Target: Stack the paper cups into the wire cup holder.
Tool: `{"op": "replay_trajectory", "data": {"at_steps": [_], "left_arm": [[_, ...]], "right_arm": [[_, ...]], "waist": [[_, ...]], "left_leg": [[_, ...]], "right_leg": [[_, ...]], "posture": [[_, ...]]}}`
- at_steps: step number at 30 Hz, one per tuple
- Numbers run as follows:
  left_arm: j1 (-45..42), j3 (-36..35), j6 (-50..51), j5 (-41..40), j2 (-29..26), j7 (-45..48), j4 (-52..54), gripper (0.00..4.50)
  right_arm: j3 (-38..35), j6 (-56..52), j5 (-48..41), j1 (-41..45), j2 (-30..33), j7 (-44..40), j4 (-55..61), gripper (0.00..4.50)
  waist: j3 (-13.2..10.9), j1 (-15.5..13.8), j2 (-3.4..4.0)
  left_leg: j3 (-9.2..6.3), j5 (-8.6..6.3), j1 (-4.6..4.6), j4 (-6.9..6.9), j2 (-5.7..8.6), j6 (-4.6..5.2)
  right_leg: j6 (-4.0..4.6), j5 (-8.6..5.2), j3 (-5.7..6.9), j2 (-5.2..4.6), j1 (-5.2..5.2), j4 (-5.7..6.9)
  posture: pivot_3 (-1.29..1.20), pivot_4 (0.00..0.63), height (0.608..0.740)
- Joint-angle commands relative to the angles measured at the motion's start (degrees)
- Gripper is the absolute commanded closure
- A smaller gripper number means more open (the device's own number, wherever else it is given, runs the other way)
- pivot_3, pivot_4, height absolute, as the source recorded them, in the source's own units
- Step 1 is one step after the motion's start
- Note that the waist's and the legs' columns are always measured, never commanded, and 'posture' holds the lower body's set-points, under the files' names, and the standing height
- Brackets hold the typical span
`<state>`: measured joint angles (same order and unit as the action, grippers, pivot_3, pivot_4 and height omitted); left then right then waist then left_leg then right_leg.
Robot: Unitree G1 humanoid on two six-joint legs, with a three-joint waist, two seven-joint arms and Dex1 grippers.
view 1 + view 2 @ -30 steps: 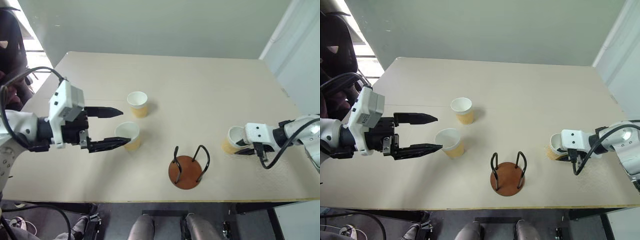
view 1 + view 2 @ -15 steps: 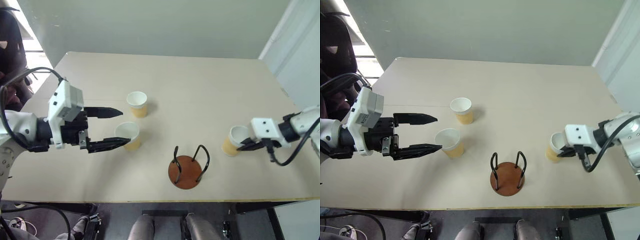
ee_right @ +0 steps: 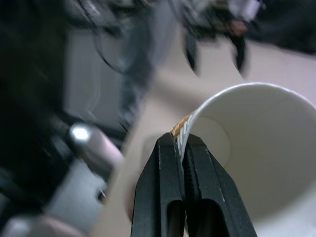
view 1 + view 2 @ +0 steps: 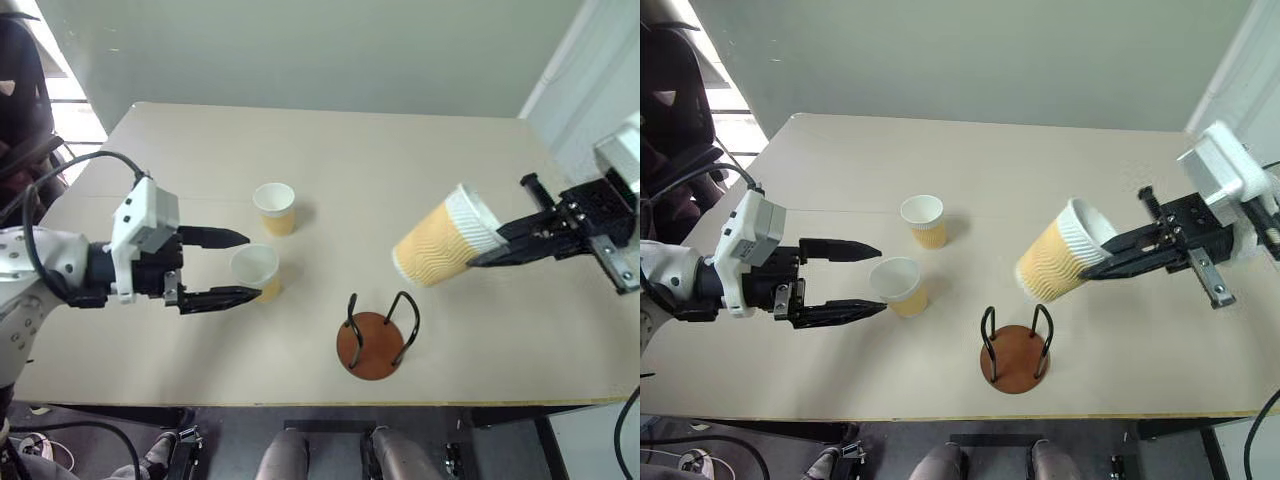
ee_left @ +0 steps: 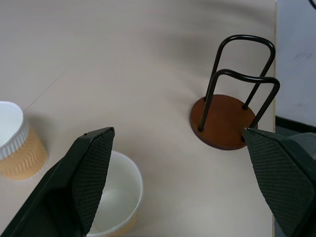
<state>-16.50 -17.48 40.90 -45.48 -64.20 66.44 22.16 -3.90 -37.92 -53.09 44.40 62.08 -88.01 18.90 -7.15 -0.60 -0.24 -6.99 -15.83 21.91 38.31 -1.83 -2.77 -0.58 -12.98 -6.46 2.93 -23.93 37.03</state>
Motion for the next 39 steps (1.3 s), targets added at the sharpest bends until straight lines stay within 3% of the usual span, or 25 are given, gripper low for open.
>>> {"op": "replay_trajectory", "data": {"at_steps": [1, 7, 21, 39], "left_arm": [[-1.93, 0.67, -1.44, 0.28, -0.08, 1.17, 0.08, 0.00], [-2.46, 1.73, -1.40, 0.38, -0.25, 1.89, 0.85, 0.00], [1.59, -1.58, 0.32, -2.15, -0.96, 2.86, 4.84, 0.00], [1.74, -2.91, 2.12, -3.16, -1.22, 0.81, 5.85, 0.00]], "right_arm": [[-1.50, -3.97, -4.70, -0.02, -1.77, 5.04, 5.03, 4.48], [2.75, -4.01, 0.10, -1.24, -2.75, 7.23, 8.78, 4.48], [11.69, 1.36, 11.85, 0.62, -5.92, 4.51, 7.91, 4.48], [13.92, 4.26, 17.64, 0.62, -7.36, 1.78, 6.26, 4.48]], "waist": [[0.00, 0.02, 0.00], [0.00, 0.06, 0.00], [0.00, 0.34, 0.00], [0.00, 0.36, 0.00]], "left_leg": [[0.00, 0.00, -0.01, 0.00, 0.00, 0.00], [-0.05, -0.30, 0.00, 0.04, -0.01, 0.58], [-0.07, -0.38, 0.01, 0.04, -0.03, 0.71], [-0.06, -0.38, 0.01, 0.06, -0.03, 0.71]], "right_leg": [[-0.01, 0.00, 0.00, 0.00, 0.00, 0.00], [-0.27, 0.16, 0.00, -0.02, -0.01, 0.02], [-0.49, 0.30, 0.03, -0.02, -0.05, 0.05], [-0.49, 0.30, 0.03, -0.03, -0.05, 0.06]], "posture": [[0.00, 0.150, 0.740], [0.00, 0.150, 0.740], [0.00, 0.150, 0.740], [0.00, 0.150, 0.740]]}}
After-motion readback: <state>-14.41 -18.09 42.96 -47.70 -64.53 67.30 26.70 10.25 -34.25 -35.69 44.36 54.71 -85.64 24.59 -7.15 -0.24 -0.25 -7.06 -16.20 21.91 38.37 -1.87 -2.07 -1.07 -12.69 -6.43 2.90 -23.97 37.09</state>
